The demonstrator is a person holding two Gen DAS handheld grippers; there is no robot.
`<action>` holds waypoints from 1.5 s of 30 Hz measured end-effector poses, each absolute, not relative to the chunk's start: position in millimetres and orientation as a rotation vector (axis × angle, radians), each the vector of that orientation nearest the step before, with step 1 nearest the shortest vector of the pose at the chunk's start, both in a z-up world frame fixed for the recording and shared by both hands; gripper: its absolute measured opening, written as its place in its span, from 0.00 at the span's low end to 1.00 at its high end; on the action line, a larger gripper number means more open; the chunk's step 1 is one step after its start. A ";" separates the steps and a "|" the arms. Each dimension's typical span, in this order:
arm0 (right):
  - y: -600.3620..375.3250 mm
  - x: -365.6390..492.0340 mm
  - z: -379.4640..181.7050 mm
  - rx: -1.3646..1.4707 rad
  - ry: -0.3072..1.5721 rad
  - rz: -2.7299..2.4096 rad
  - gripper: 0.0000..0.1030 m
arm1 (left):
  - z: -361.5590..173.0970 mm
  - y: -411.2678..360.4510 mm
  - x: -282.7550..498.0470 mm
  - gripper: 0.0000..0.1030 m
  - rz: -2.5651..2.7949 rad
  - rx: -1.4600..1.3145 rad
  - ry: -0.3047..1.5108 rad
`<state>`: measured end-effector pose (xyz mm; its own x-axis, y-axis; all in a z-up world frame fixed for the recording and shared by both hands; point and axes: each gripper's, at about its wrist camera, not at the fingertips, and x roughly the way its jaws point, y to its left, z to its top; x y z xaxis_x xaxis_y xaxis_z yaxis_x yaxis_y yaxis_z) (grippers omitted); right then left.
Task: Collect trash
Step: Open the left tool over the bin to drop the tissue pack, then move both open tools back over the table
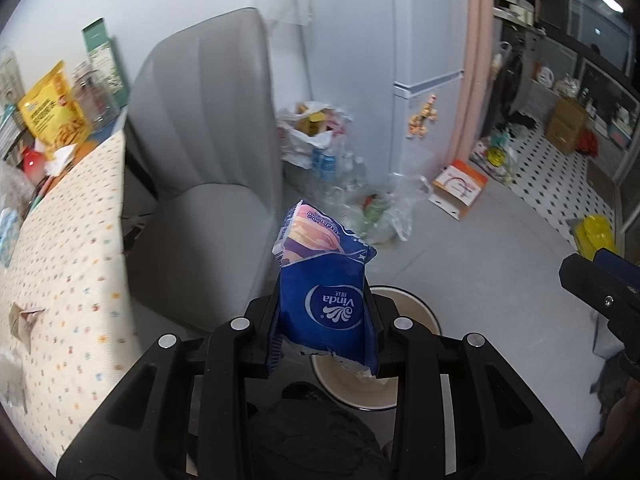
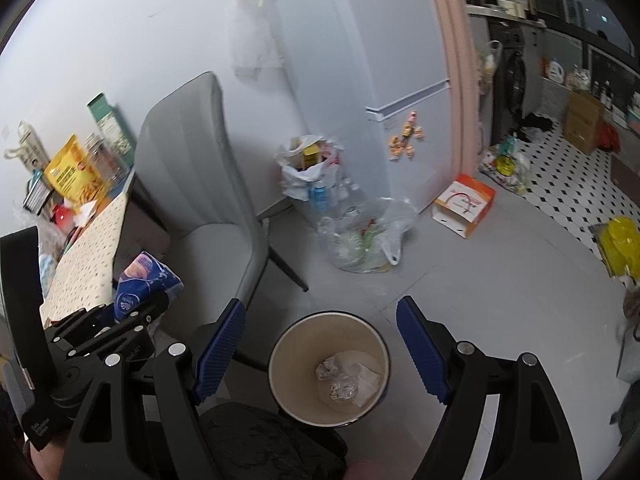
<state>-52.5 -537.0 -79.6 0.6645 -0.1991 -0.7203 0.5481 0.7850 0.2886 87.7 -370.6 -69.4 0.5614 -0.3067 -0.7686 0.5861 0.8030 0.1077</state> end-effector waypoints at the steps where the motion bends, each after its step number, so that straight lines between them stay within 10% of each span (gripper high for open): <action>1: -538.9 -55.1 -80.3 0.524 0.729 -0.448 0.74 | -70.5 -374.3 86.7 0.37 -0.550 0.375 0.824; 13: -543.4 -60.0 -84.0 0.548 0.719 -0.459 0.77 | -61.2 -370.5 85.9 0.89 -0.538 0.359 0.794; 21: -513.5 -42.0 -67.9 0.504 0.703 -0.392 0.92 | -37.6 -323.8 96.7 0.93 -0.447 0.295 0.754; 45: -324.4 23.0 -6.3 0.287 0.689 -0.129 0.92 | 4.9 -94.2 105.9 0.93 -0.163 0.058 0.672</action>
<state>23.0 -324.4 -6.3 0.7661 -0.0226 -0.6423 0.2108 0.9529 0.2180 105.9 -94.2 4.9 0.7702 -0.1313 -0.6242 0.1689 0.9856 0.0010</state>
